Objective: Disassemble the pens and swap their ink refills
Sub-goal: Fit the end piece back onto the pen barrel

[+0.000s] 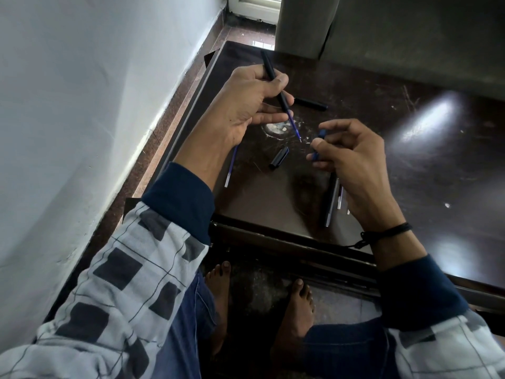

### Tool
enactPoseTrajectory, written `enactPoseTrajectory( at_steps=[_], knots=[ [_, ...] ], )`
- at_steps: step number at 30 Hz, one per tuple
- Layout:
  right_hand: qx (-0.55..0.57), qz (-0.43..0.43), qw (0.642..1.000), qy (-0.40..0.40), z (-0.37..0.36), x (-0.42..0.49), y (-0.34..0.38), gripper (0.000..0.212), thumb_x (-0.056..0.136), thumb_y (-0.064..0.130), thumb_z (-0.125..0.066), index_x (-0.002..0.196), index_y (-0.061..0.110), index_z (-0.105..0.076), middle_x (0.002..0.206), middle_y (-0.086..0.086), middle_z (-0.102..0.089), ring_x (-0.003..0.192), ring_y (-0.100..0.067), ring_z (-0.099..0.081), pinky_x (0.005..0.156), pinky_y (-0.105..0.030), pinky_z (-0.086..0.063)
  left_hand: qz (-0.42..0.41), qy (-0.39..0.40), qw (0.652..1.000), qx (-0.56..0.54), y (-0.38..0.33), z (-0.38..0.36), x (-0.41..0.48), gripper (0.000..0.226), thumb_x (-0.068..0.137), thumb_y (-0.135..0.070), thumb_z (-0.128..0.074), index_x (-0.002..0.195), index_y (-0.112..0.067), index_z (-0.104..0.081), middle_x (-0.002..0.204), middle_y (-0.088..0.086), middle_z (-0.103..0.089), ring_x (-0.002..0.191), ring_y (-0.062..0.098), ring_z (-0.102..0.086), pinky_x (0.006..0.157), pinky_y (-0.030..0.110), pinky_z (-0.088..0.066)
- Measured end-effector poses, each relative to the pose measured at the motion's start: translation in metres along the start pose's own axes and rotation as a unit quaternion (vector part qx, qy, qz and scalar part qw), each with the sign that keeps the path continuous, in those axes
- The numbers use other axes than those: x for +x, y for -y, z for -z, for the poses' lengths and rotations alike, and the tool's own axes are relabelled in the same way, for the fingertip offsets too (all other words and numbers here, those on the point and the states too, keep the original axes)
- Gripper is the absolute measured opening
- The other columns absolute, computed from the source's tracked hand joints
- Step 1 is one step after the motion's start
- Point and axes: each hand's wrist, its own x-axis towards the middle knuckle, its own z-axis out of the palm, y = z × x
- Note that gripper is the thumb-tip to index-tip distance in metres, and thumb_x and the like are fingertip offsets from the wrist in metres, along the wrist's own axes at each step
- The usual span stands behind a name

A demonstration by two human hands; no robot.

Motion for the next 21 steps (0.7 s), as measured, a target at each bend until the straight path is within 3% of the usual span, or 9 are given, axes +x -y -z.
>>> enactPoseTrajectory(
  at_steps=[7,12,21],
  knots=[
    [-0.141,0.028,0.989,0.036,-0.0043,-0.0025,-0.0037,0.018,0.089,0.018,-0.08,0.103,0.029,-0.079,0.091,0.004,-0.075,0.083,-0.017,-0.075,0.079,-0.03,-0.062,-0.005,-0.004,1.0,-0.002,0.0013,-0.0001,0.0002,0.007,0.103,-0.015,-0.062,0.106,-0.009,-0.065,0.085,0.009,-0.077,0.08,0.029,-0.079,0.07,0.033,-0.063],
    [-0.146,0.035,0.988,0.046,-0.0046,-0.0022,-0.0024,0.022,0.088,0.019,-0.082,0.104,0.032,-0.077,0.093,0.005,-0.075,0.086,-0.019,-0.074,0.079,-0.031,-0.062,-0.004,-0.002,1.0,-0.004,0.0016,0.0002,0.0008,0.007,0.102,-0.015,-0.063,0.105,-0.009,-0.065,0.086,0.01,-0.077,0.079,0.029,-0.079,0.071,0.034,-0.063],
    [-0.135,0.045,0.989,0.043,-0.0057,-0.0027,-0.0018,0.02,0.085,0.017,-0.084,0.1,0.03,-0.077,0.089,0.007,-0.074,0.076,-0.006,-0.066,0.074,-0.024,-0.057,-0.006,0.0,1.0,-0.007,0.0007,0.0002,0.0,0.006,0.103,-0.015,-0.062,0.104,-0.009,-0.064,0.085,0.011,-0.077,0.079,0.029,-0.078,0.068,0.032,-0.062]
  ],
)
